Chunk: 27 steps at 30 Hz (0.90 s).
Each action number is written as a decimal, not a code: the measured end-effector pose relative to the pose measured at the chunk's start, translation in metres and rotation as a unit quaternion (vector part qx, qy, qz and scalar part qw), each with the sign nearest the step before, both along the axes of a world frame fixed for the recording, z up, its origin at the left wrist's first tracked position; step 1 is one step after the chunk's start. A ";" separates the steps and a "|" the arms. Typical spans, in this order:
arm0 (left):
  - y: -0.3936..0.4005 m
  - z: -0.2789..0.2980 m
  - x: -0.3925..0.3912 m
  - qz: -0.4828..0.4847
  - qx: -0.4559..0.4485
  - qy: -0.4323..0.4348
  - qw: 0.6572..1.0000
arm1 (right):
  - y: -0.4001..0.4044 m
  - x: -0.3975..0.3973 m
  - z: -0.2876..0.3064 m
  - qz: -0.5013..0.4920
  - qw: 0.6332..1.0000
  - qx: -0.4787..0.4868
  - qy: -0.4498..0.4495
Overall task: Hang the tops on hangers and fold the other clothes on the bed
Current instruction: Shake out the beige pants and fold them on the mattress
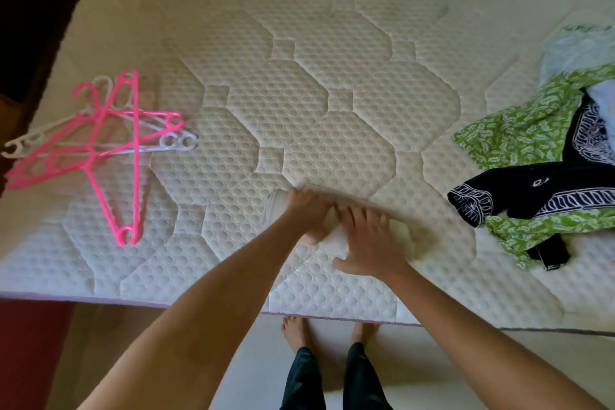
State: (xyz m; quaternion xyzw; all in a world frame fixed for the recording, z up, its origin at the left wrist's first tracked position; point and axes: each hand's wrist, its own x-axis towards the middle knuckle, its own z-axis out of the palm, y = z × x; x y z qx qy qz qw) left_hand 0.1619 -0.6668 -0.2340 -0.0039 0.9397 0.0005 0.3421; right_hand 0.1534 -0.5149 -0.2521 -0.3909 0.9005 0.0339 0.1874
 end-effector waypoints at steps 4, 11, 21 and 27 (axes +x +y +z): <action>-0.002 -0.001 -0.009 -0.008 -0.009 -0.003 1.000 | -0.009 0.001 -0.001 -0.015 0.997 -0.001 0.082; 0.016 -0.002 0.032 0.356 0.096 0.271 0.889 | -0.036 -0.057 0.013 -0.222 0.904 0.007 -0.365; 0.044 -0.013 0.049 0.788 0.426 0.071 0.439 | -0.018 -0.003 0.000 -0.467 0.619 -0.116 -0.621; 0.022 0.004 0.075 0.761 0.524 0.056 0.378 | -0.036 0.032 0.011 -0.500 0.579 -0.218 -0.606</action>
